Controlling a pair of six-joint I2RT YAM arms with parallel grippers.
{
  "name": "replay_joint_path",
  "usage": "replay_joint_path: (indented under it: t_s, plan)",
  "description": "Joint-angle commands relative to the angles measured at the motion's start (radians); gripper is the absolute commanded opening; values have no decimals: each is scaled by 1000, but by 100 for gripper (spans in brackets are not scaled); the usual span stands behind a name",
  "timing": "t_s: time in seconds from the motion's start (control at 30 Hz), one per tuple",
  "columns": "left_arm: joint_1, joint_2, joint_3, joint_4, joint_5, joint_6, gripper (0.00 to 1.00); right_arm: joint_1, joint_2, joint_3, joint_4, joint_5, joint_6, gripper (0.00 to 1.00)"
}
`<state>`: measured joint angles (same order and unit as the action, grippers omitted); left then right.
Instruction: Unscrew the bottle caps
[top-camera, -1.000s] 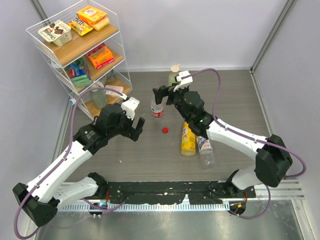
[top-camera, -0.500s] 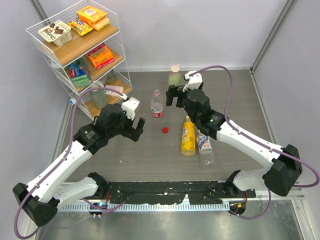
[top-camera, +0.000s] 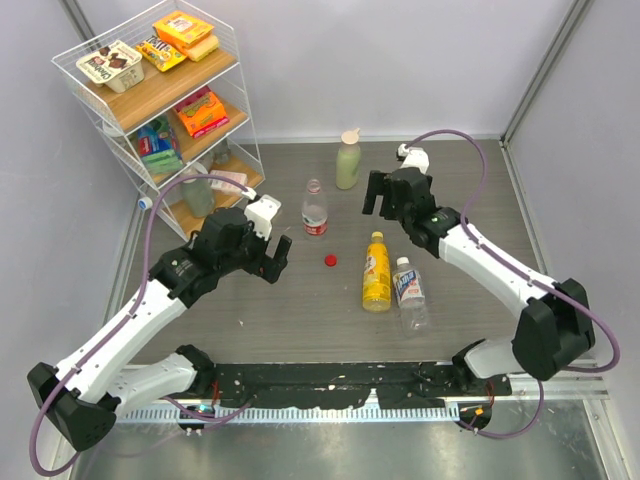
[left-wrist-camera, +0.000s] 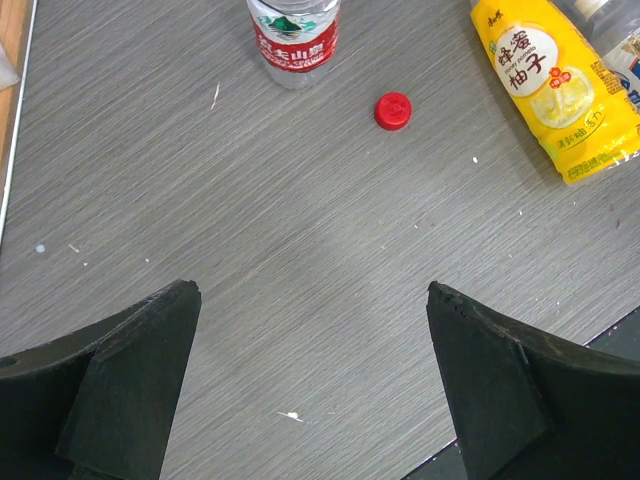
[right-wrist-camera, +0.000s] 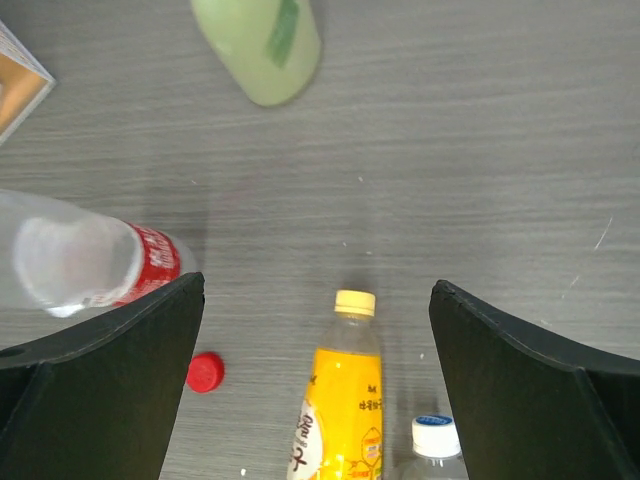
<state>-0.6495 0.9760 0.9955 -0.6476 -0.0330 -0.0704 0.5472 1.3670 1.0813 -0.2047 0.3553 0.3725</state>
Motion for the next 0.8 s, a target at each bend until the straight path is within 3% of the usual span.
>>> replay_joint_path:
  t_s: [0.0,0.47,0.6,0.77]
  plan:
    - [1,-2,20,16,13,-3,100,-44,63,-12,-41,-90,59,98]
    - [2,-3,19,17,8,-8,100,-115,312,20,-67,-220,92,86]
    - [1,-2,17,17,5,-8,100,-116,382,42,-65,-251,89,75]
    - [2,-5,14,20,2,-9,100,-118,432,49,-41,-277,95,70]
